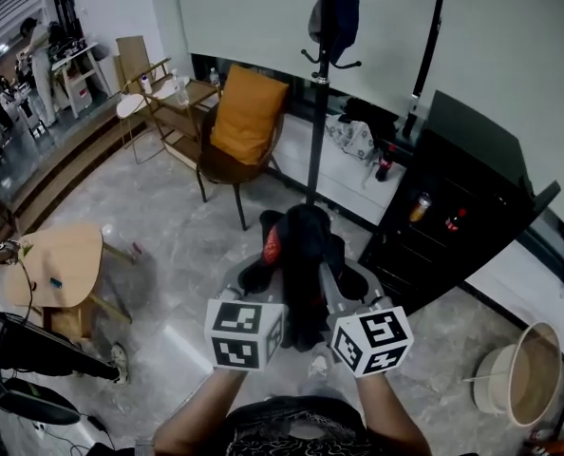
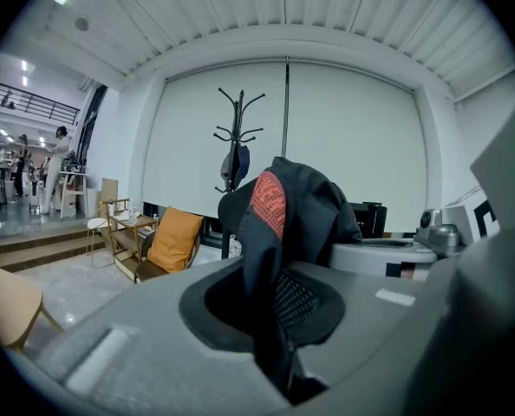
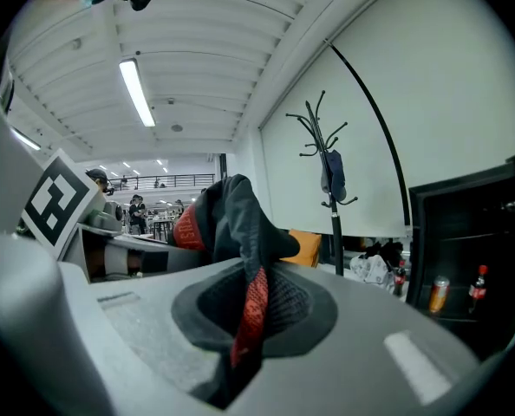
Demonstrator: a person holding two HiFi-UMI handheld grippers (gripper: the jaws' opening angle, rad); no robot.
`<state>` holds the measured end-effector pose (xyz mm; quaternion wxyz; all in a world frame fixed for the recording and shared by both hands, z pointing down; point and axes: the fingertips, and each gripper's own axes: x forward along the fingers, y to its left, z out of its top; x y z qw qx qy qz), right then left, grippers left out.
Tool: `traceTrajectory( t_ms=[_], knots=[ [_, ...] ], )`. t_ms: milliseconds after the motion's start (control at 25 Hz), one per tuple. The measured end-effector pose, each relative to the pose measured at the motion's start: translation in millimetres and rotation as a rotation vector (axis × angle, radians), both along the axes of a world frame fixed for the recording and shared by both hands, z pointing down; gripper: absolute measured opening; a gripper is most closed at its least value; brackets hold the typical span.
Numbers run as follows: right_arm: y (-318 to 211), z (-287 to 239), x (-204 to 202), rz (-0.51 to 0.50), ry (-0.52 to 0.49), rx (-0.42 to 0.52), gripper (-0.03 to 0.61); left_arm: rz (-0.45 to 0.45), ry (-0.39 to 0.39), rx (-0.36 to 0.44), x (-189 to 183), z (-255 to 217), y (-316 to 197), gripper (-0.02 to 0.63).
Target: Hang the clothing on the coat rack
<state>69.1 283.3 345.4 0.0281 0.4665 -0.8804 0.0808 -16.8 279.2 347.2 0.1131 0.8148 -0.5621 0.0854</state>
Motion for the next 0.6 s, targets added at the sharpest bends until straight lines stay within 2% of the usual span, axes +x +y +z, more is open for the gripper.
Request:
traceTrajectory(
  t_ms=[600],
  knots=[
    [-100,-4,52,-0.06,-0.032,-0.003,0.026,-0.057,-0.023,-0.019,53,-3,-93,0.031]
  ],
)
